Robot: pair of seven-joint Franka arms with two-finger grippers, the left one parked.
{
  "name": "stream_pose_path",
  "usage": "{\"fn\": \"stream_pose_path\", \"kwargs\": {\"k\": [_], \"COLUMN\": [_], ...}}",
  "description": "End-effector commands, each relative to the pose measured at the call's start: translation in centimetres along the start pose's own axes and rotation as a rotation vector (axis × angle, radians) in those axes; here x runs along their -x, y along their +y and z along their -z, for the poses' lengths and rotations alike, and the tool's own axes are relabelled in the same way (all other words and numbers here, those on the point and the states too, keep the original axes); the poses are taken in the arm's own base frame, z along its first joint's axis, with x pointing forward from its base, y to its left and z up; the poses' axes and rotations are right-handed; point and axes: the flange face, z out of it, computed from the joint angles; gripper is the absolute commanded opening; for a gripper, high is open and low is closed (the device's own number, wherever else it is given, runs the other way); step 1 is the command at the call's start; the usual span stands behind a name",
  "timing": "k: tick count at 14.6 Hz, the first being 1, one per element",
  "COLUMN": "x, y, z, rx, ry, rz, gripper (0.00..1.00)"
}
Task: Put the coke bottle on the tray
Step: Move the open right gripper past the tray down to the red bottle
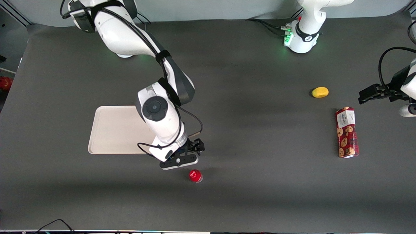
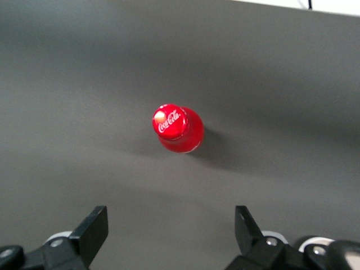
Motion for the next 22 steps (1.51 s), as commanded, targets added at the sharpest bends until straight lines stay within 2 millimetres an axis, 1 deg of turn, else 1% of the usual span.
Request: {"fn": "stream_pose_path", "kwargs": {"k": [1, 2, 4, 6, 8, 9, 10, 13, 15, 19, 20, 21, 22], "x": [-0.4, -0.1, 0.0, -0.2, -1.0, -1.5, -1.7, -1.9, -2.2, -2.3, -2.3, -2.4, -2.5], "y": [-0.3, -0.3, -0.2, -0.3, -0.5, -0.5, -0.6, -0.7, 0.4, 0.6, 0.6, 0.6, 0.8], "z": [-2.9, -4.2, -4.2, -3.6, -2.2, -1.8, -1.8, -3.1, -3.9, -5.4, -5.4, -5.3, -5.3], "rx": [0.000, 0.007, 0.008, 0.006, -0.009, -0.019, -0.028, -0.037, -0.029, -0.033, -0.034, -0.033, -0.029], "ry": [0.000, -0.014, -0.024, -0.010, 0.030, 0.063, 0.093, 0.134, 0.140, 0.170, 0.173, 0.175, 0.180], "rz": [-0.018, -0.020, -0.024, -0.015, -0.004, 0.006, 0.010, 0.011, 0.010, 0.016, 0.016, 0.016, 0.018], "gripper": [1.00, 1.00, 1.00, 1.00, 1.00, 1.00, 1.00, 1.00, 1.00, 1.00, 1.00, 0.98, 0.93]}}
